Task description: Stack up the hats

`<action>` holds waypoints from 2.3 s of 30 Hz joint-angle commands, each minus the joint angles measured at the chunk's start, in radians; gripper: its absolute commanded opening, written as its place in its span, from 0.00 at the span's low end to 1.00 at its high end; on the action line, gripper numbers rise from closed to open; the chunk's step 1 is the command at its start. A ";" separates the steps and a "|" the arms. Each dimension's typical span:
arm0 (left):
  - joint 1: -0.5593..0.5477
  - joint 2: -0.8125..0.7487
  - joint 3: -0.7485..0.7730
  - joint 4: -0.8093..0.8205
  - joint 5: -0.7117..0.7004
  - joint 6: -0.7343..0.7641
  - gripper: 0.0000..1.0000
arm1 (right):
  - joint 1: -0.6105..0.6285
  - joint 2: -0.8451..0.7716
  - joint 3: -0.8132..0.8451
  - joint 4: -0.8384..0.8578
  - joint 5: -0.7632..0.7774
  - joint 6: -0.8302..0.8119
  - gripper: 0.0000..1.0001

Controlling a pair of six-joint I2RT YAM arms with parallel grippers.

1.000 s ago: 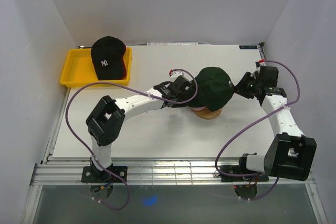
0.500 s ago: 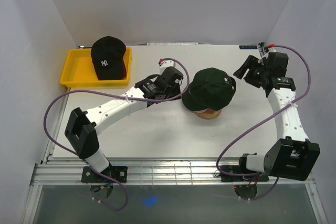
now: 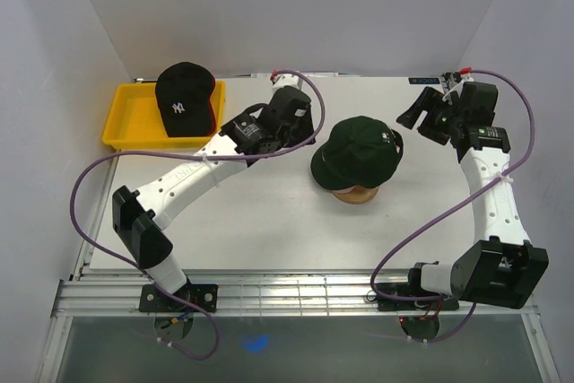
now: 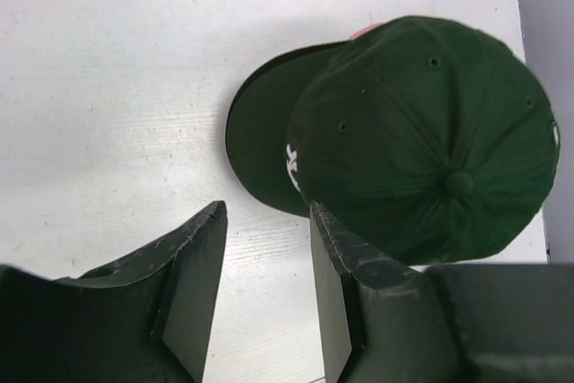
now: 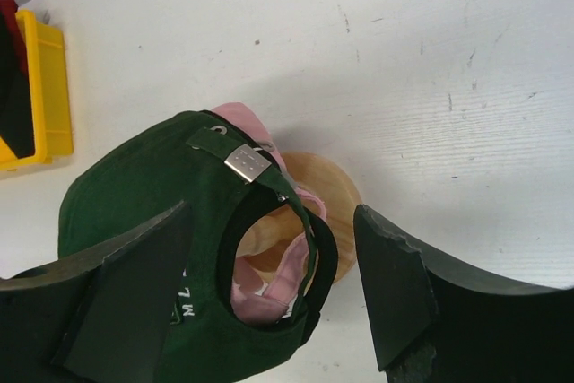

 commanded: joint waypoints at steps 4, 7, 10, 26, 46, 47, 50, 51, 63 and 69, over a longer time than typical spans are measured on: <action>0.024 0.127 0.159 0.028 0.093 0.080 0.54 | 0.016 -0.047 0.015 0.021 -0.071 -0.010 0.78; 0.020 0.187 0.198 0.068 0.111 0.086 0.56 | 0.048 -0.058 -0.006 0.042 -0.097 -0.011 0.79; 0.021 0.233 0.245 0.080 0.118 0.083 0.56 | 0.128 -0.058 -0.018 0.047 -0.050 -0.031 0.81; 0.020 0.334 0.264 0.083 0.118 0.057 0.56 | 0.148 -0.033 -0.146 0.064 0.062 -0.047 0.79; 0.223 0.106 0.287 -0.038 -0.054 0.166 0.65 | 0.145 -0.076 0.086 0.038 -0.073 0.001 0.89; 0.300 0.095 0.258 -0.035 -0.054 0.163 0.64 | 0.145 -0.081 0.096 0.035 -0.079 0.006 0.89; 0.473 0.069 0.193 0.005 -0.070 0.169 0.64 | 0.146 -0.095 0.133 0.030 -0.115 0.012 0.90; 0.516 0.070 0.178 0.023 -0.067 0.170 0.65 | 0.146 -0.098 0.144 0.029 -0.122 0.015 0.90; 0.894 0.374 0.311 0.299 0.099 0.276 0.75 | 0.146 -0.113 0.109 0.050 -0.194 -0.014 0.90; 0.903 0.535 0.454 0.290 0.070 0.287 0.70 | 0.146 -0.082 0.116 0.064 -0.212 -0.014 0.87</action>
